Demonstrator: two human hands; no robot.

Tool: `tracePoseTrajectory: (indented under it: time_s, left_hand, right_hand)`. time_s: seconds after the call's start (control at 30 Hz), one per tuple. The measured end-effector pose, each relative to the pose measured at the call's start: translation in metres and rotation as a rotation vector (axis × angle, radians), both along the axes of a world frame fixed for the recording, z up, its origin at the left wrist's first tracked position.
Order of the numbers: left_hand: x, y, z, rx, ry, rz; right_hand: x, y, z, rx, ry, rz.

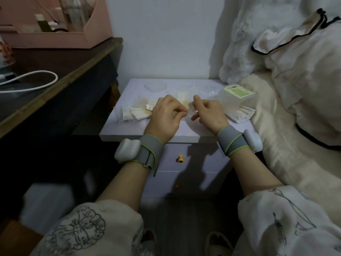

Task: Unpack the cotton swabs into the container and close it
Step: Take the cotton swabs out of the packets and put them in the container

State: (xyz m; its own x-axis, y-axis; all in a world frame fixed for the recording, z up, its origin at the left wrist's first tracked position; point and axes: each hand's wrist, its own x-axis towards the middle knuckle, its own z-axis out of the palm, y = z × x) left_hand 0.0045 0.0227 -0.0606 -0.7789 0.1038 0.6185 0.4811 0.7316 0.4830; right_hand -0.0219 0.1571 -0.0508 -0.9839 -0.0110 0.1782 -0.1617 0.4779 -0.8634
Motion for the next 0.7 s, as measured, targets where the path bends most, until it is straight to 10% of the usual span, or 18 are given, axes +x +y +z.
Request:
tracePoseTrajectory:
  time_s: [0.2,0.4,0.7]
  left_hand:
    - [0.005,0.008,-0.004,0.029,0.025,-0.112]
    - [0.005,0.008,0.015,0.464,-0.036,0.112]
    - [-0.001,0.007,0.017,0.447,-0.243,-0.028]
  right_hand:
    - [0.001,0.006,0.004,-0.402,-0.095,0.011]
    - [0.005,0.015,0.008,-0.322,0.032,0.048]
    - [0.006,0.023,0.008,-0.258,0.134,0.043]
